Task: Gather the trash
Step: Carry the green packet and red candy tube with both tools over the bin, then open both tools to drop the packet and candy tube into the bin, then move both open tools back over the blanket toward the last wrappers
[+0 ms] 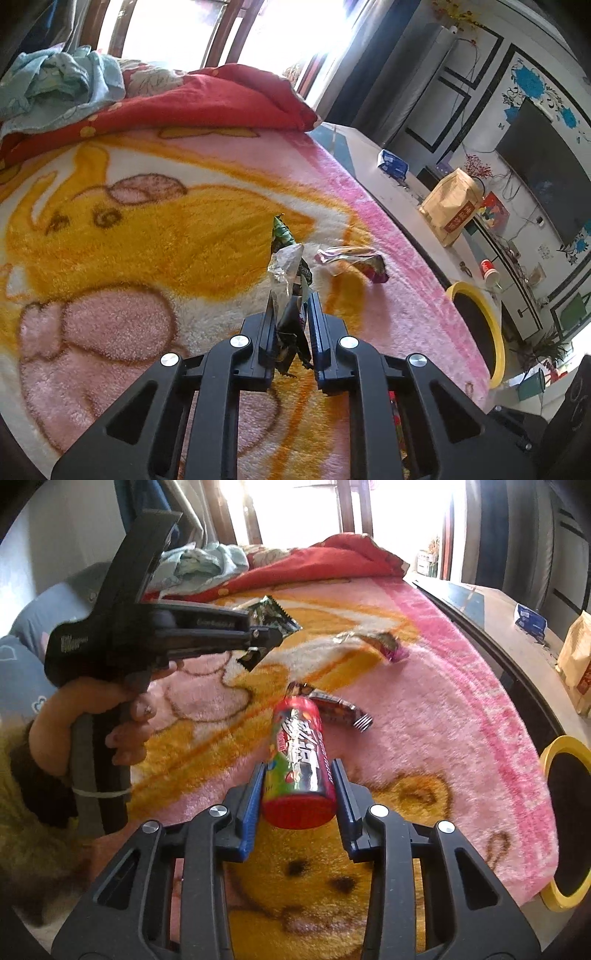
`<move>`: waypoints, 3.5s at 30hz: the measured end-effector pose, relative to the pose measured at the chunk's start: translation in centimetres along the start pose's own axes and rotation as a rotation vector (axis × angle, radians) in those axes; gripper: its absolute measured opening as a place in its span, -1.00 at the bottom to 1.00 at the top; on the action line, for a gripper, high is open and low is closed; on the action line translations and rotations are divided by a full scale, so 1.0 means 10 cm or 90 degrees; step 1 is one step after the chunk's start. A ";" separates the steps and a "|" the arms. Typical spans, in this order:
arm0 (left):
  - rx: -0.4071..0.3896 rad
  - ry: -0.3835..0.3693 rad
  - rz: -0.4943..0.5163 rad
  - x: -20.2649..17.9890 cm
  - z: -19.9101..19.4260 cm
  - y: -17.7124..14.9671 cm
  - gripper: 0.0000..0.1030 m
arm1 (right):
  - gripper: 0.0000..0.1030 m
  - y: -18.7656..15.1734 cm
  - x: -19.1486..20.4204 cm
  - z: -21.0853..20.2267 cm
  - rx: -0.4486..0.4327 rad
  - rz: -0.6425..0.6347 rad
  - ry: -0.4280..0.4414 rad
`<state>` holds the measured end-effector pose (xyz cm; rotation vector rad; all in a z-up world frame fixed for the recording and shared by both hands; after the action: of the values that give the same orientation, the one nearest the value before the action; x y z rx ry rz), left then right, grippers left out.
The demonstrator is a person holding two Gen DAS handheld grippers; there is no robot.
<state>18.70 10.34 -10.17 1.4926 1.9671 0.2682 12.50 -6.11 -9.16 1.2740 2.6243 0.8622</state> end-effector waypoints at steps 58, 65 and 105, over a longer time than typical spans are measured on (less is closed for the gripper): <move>0.079 -0.157 0.306 -2.39 0.45 -0.42 -0.71 | -0.46 -0.65 -2.79 -1.20 -0.130 0.410 -0.177; 0.101 -0.169 0.343 -2.72 0.67 -0.48 -0.71 | -0.46 -0.89 -3.08 -1.22 -0.120 0.471 -0.188; 0.060 -0.132 0.351 -2.63 0.79 -0.46 0.80 | 0.13 -0.77 -2.93 -1.35 -0.176 0.468 -0.139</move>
<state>23.59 -17.05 -8.99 2.0201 1.3940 0.2415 21.71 -37.84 -6.43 2.1240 1.7761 1.0366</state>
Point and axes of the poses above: each gripper's, at about its wrist camera, not at the fingertips, and z roughly the way its jaws point, x to its left, y to its top, the point moved 2 cm from there along z, roughly the way its jaws point, and after that the axes turned 9 degrees about x, right-handed, at the moved point
